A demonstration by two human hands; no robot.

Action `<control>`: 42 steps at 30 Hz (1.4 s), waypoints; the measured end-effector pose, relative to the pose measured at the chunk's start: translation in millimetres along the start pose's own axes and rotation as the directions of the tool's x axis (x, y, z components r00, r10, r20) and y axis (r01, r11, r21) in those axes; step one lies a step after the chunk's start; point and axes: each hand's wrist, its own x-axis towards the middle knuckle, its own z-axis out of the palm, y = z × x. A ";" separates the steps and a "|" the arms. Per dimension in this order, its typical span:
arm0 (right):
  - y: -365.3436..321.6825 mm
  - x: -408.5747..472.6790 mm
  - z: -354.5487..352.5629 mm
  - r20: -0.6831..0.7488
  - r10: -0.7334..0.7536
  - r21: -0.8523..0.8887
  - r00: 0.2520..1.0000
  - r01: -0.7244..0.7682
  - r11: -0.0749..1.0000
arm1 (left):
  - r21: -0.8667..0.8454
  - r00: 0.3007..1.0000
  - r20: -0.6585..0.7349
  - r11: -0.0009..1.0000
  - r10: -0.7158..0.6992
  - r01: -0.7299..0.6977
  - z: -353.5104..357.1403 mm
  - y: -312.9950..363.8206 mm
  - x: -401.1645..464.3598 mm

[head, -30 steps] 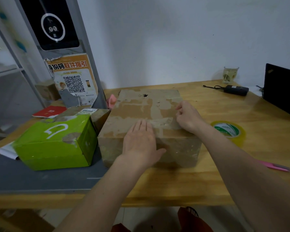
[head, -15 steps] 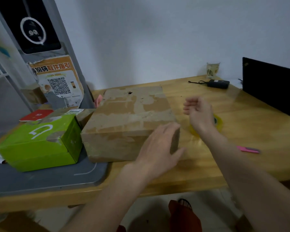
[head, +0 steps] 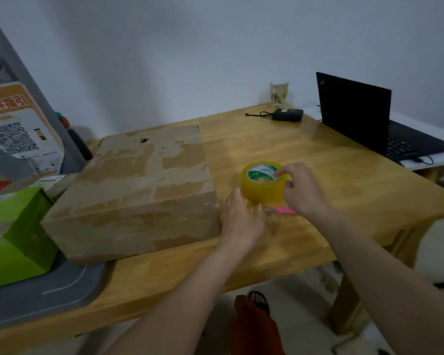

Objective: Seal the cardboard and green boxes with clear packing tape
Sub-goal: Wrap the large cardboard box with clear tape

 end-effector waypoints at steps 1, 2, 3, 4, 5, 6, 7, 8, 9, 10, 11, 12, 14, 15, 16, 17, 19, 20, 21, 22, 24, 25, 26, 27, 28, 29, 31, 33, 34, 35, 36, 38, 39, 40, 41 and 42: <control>1.4 0.9 1.2 0.015 -0.026 -0.028 1.000 0.026 0.999 | -0.026 0.999 -0.015 0.999 -0.045 0.044 2.3 1.9 9.4; 3.2 2.0 2.5 0.026 -0.053 -0.051 0.998 0.055 0.997 | -0.059 0.996 -0.026 0.995 -0.087 0.085 4.7 2.6 18.6; 4.9 3.3 4.0 0.035 -0.078 -0.069 0.996 0.080 0.994 | -0.102 0.991 -0.034 0.987 -0.130 0.126 6.9 2.6 27.3; 7.0 4.9 5.7 0.046 -0.100 -0.084 0.994 0.103 0.991 | -0.149 0.984 -0.040 0.975 -0.173 0.166 8.8 2.5 35.1; 8.5 6.3 7.1 0.058 -0.120 -0.099 0.991 0.125 0.987 | -0.191 0.976 -0.041 0.961 -0.214 0.202 10.7 1.8 41.5; 9.8 7.8 8.5 0.071 -0.136 -0.110 0.988 0.143 0.984 | -0.224 0.969 -0.043 0.947 -0.245 0.230 12.4 0.9 46.6; 10.4 9.0 9.5 0.083 -0.151 -0.116 0.985 0.160 0.980 | -0.242 0.962 -0.050 0.938 -0.267 0.248 14.1 -0.5 50.3; 11.0 9.9 10.7 0.090 -0.161 -0.118 0.983 0.171 0.978 | -0.250 0.957 -0.065 0.933 -0.284 0.260 16.0 -2.4 53.0; 11.5 10.6 11.6 0.092 -0.170 -0.121 0.981 0.181 0.976 | -0.255 0.951 -0.084 0.929 -0.299 0.269 17.5 -4.9 55.1; 12.3 11.3 12.6 0.089 -0.179 -0.122 0.980 0.189 0.974 | -0.269 0.945 -0.103 0.924 -0.309 0.273 18.9 -8.0 57.5; 13.1 11.8 13.4 0.087 -0.187 -0.123 0.978 0.197 0.973 | -0.292 0.942 -0.112 0.916 -0.317 0.274 20.1 -11.1 59.7; 13.9 12.4 14.0 0.090 -0.194 -0.124 0.977 0.204 0.971 | -0.318 0.939 -0.117 0.908 -0.324 0.273 21.2 -13.6 61.4; 14.6 13.9 15.1 0.111 -0.202 -0.125 0.973 0.215 0.968 | -0.340 0.936 -0.127 0.901 -0.328 0.270 22.5 -16.3 63.0; 14.1 14.8 15.7 0.127 -0.201 -0.127 0.971 0.217 0.968 | -0.341 0.935 -0.138 0.902 -0.326 0.264 23.2 -17.3 63.3; 13.6 15.6 16.3 0.144 -0.196 -0.128 0.970 0.215 0.968 | -0.344 0.934 -0.151 0.903 -0.324 0.257 24.2 -18.0 63.8; 13.2 16.6 16.6 0.159 -0.189 -0.128 0.969 0.210 0.969 | -0.348 0.932 -0.163 0.903 -0.324 0.253 24.8 -17.7 63.6; 13.8 18.2 16.9 0.190 -0.180 -0.131 0.965 0.206 0.970 | -0.354 0.927 -0.187 0.903 -0.325 0.245 26.2 -17.6 63.6; 14.9 18.5 16.8 0.208 -0.180 -0.140 0.961 0.212 0.967 | -0.350 0.925 -0.203 0.906 -0.321 0.238 27.0 -17.7 64.1; 16.1 18.4 16.3 0.230 -0.183 -0.158 0.956 0.223 0.962 | -0.344 0.923 -0.217 0.909 -0.318 0.233 27.8 -17.6 64.0; 17.0 18.3 15.6 0.252 -0.189 -0.181 0.949 0.238 0.954 | -0.341 0.921 -0.227 0.911 -0.318 0.231 28.5 -17.1 63.3; 17.2 18.8 12.7 0.287 -0.202 -0.213 0.936 0.268 0.940 | -0.339 0.917 -0.241 0.913 -0.317 0.227 29.8 -15.8 60.6; 16.3 19.4 10.4 0.303 -0.206 -0.221 0.930 0.279 0.935 | -0.344 0.918 -0.249 0.914 -0.309 0.215 29.7 -15.0 58.1; 15.5 21.1 7.7 0.316 -0.212 -0.234 0.925 0.292 0.927 | -0.354 0.921 -0.258 0.915 -0.293 0.193 29.1 -13.7 55.9; 14.4 23.0 4.2 0.327 -0.218 -0.254 0.920 0.307 0.917 | -0.362 0.925 -0.263 0.916 -0.276 0.170 27.0 -11.2 52.7; 13.2 24.7 0.7 0.337 -0.218 -0.282 0.916 0.319 0.905 | -0.369 0.928 -0.268 0.917 -0.258 0.148 24.5 -8.4 50.1; 11.0 26.5 -2.7 0.335 -0.216 -0.303 0.917 0.322 0.897 | -0.372 0.932 -0.269 0.919 -0.242 0.132 21.6 -4.3 47.5; 8.1 30.5 -8.2 0.281 -0.204 -0.310 0.938 0.290 0.906 | -0.362 0.943 -0.263 0.927 -0.206 0.101 18.3 5.8 42.0; 3.9 35.0 -17.0 0.185 -0.154 -0.311 0.971 0.206 0.928 | -0.348 0.955 -0.250 0.935 -0.161 0.066 15.9 16.3 34.8; 2.6 36.5 -20.5 0.160 -0.134 -0.328 0.978 0.181 0.927 | -0.357 0.957 -0.249 0.932 -0.152 0.055 13.6 19.1 32.8; 2.7 37.1 -22.7 0.166 -0.129 -0.352 0.978 0.181 0.918 | -0.372 0.955 -0.251 0.927 -0.157 0.055 10.7 20.3 32.4; 4.9 36.5 -23.4 0.194 -0.130 -0.369 0.972 0.196 0.909 | -0.379 0.950 -0.260 0.923 -0.172 0.063 8.0 19.8 33.3; 11.6 33.2 -23.4 0.233 -0.141 -0.386 0.962 0.225 0.895 | -0.372 0.942 -0.272 0.924 -0.196 0.085 3.6 16.7 35.4; 14.8 30.8 -22.9 0.244 -0.148 -0.397 0.959 0.238 0.887 | -0.361 0.941 -0.270 0.928 -0.203 0.097 2.7 16.1 35.5; 18.5 29.0 -22.4 0.258 -0.144 -0.407 0.955 0.243 0.881 | -0.344 0.940 -0.270 0.933 -0.207 0.107 2.9 16.0 36.0; 22.2 27.7 -22.7 0.279 -0.133 -0.409 0.951 0.244 0.879 | -0.324 0.939 -0.271 0.939 -0.212 0.119 3.7 16.4 35.9; 26.1 27.0 -24.2 0.313 -0.119 -0.411 0.942 0.248 0.877 | -0.311 0.936 -0.275 0.942 -0.219 0.129 5.2 16.2 35.9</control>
